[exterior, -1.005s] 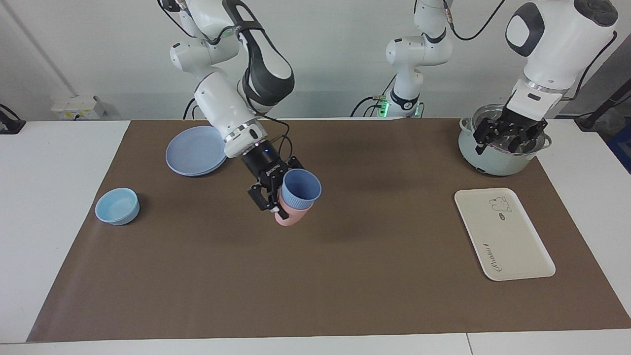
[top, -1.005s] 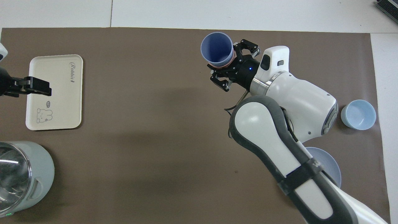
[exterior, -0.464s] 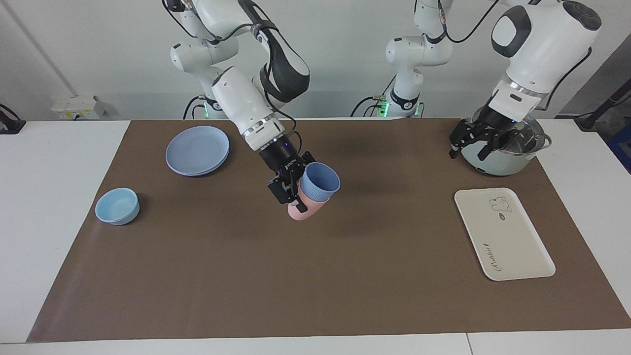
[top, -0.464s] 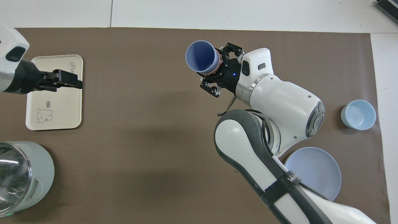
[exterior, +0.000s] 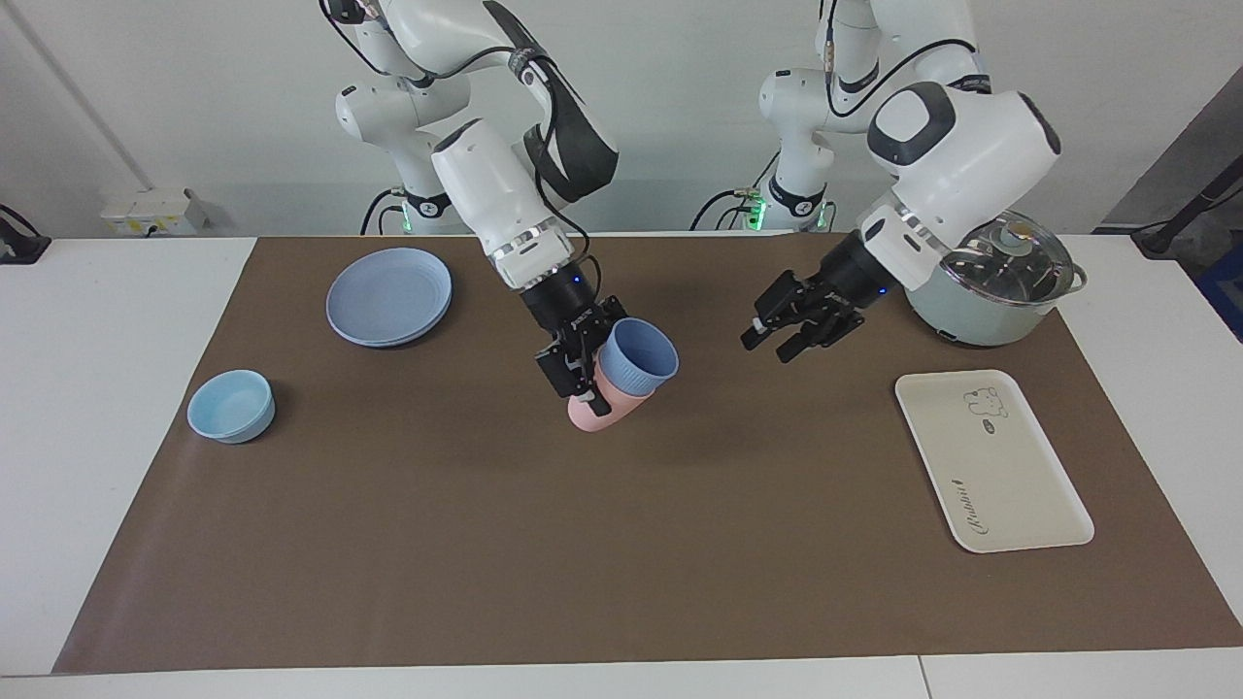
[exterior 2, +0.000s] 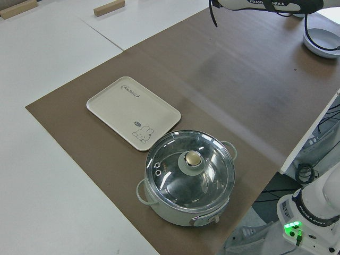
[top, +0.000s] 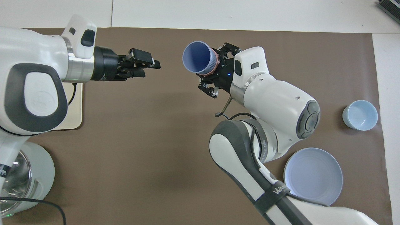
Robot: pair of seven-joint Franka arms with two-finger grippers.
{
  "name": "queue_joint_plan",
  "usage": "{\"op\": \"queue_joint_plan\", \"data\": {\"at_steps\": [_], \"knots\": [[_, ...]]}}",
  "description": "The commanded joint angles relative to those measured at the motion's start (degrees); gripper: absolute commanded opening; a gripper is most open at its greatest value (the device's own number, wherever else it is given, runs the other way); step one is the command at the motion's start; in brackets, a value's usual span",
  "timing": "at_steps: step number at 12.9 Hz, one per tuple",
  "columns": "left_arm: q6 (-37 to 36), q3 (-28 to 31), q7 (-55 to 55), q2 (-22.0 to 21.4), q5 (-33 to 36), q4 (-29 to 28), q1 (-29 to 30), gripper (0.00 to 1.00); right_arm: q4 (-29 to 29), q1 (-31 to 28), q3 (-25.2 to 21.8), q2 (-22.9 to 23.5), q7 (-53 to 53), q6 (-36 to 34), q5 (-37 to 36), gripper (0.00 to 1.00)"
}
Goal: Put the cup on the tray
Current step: 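Carry the cup toward center while the left gripper reaches toward it, then grasp the cup's base with the left gripper beside the right gripper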
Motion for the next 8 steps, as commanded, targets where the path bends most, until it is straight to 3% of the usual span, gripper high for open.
{"op": "queue_joint_plan", "data": {"at_steps": [1,6,7,8], "knots": [[4.5,0.9,-2.8,-0.6,-3.7,-1.0,-4.8,0.69,0.9,0.6,-0.3,0.0,6.4,-1.7,-5.9,0.0],[10.1,0.9,-3.1,0.0,-5.0,-1.8,-9.0,0.69,0.9,1.0,-0.4,0.0,11.5,-2.8,-11.2,0.0],[10.1,0.9,-3.1,0.2,-4.9,-2.2,-9.3,0.66,0.9,1.0,-0.3,0.0,11.5,-2.8,-11.2,0.0],[9.8,0.9,-3.0,0.1,-4.9,-2.4,-9.3,0.54,0.9,1.1,-0.3,0.0,11.5,-2.8,-11.2,0.0]]}}
